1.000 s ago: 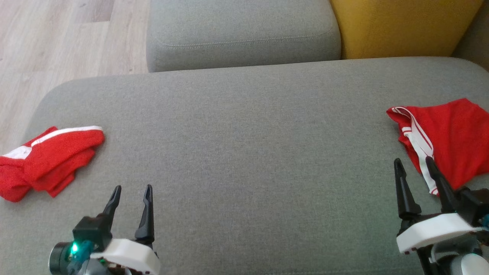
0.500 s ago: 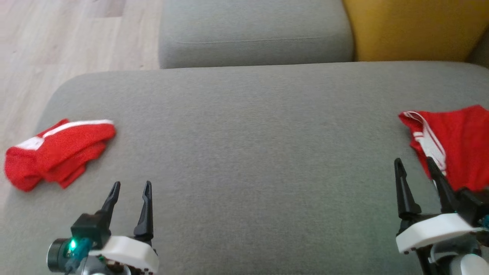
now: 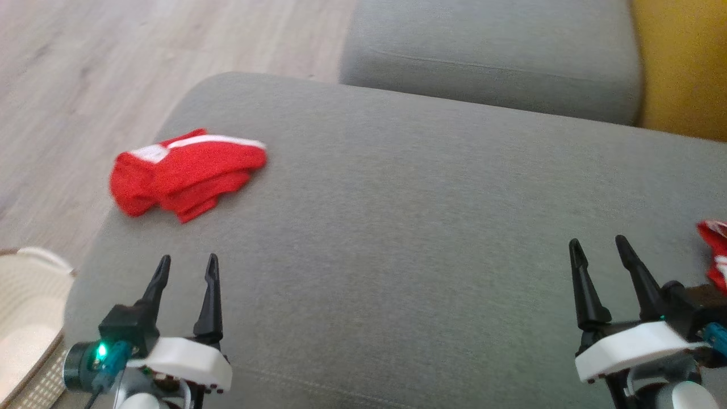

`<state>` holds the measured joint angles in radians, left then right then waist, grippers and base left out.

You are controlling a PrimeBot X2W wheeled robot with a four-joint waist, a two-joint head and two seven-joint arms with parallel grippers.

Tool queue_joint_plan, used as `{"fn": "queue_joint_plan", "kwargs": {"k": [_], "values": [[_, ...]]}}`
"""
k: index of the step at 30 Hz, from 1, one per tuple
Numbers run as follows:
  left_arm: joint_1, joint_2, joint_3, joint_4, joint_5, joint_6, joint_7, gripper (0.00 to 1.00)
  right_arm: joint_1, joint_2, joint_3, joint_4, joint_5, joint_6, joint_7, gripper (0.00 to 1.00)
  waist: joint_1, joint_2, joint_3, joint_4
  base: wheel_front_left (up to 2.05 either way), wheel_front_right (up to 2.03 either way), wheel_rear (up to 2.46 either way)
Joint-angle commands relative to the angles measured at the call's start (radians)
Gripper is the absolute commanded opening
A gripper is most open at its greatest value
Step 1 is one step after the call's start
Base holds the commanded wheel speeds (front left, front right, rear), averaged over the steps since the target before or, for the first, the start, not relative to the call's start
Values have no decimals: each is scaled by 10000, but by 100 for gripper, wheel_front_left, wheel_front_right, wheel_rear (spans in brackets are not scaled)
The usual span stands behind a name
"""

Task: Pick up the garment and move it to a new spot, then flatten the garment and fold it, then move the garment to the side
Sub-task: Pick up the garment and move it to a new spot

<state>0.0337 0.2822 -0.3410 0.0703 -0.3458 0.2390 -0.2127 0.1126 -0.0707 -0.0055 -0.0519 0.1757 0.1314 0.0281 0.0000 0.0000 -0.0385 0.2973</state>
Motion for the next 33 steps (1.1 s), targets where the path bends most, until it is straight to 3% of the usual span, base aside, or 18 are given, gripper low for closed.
{"fn": "queue_joint_plan", "kwargs": {"k": [1, 14, 27, 33], "values": [[-643, 240, 458, -346, -46, 52, -42, 100, -382, -18, 224, -384, -54, -7, -35, 100, 0, 0, 19, 451, 0, 0, 0], [-731, 315, 509, -358, -145, 79, -103, 100, -521, 53, 281, -218, -160, -7, -90, 100, 0, 0, 15, 1200, 0, 0, 0], [-1125, 217, 458, -222, -231, -2, -213, 100, -695, -22, 356, -261, -173, -7, 23, 100, 0, 0, 294, 1071, 0, 0, 0], [-2305, -10, 585, 137, -350, -234, -334, 100, -1037, -269, 415, -663, -158, -7, 327, 100, 0, 0, 1155, 654, 0, 0, 0]]}}
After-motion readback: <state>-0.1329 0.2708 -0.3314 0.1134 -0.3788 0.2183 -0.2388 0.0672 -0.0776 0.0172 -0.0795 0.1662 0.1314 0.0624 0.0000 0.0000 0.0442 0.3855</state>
